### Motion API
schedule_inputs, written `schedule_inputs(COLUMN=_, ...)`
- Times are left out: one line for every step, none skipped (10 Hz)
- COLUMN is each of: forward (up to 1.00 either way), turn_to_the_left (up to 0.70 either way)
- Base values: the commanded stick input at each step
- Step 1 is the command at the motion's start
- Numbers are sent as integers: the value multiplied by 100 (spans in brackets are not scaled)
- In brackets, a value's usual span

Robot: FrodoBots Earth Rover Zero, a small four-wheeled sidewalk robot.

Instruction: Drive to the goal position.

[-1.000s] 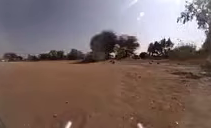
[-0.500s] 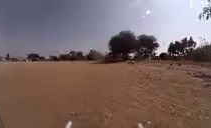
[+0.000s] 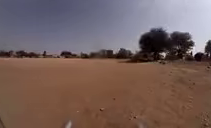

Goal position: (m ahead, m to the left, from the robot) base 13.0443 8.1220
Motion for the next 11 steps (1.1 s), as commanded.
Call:
schedule_inputs(forward=0, turn_to_the_left=70)
schedule_inputs(forward=0, turn_to_the_left=70)
schedule_inputs(forward=0, turn_to_the_left=70)
schedule_inputs(forward=0, turn_to_the_left=70)
schedule_inputs(forward=0, turn_to_the_left=70)
schedule_inputs(forward=0, turn_to_the_left=70)
schedule_inputs(forward=2, turn_to_the_left=70)
schedule_inputs(forward=4, turn_to_the_left=70)
schedule_inputs(forward=4, turn_to_the_left=70)
schedule_inputs(forward=4, turn_to_the_left=70)
schedule_inputs(forward=4, turn_to_the_left=70)
